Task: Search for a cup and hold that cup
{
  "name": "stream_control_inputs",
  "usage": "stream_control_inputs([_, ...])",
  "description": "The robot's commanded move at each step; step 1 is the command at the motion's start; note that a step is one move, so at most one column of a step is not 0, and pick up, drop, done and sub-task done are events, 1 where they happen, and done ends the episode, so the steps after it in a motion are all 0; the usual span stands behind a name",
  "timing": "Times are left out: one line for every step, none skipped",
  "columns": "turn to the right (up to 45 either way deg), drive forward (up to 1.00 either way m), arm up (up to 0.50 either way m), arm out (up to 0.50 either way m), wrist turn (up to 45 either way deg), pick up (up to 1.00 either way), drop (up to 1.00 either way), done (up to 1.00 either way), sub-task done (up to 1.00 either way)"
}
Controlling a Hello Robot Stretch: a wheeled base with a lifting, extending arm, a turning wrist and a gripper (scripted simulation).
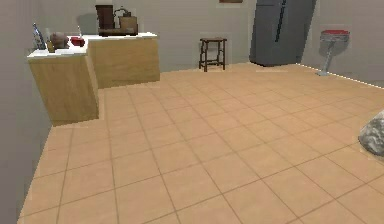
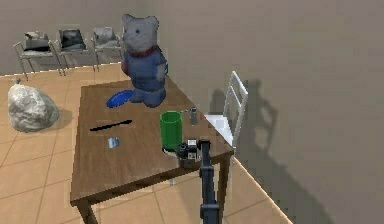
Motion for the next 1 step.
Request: stream_control_inputs([0.0,0.00,0.10,0.00,0.0,0.00,0.00,0.00,0.00])
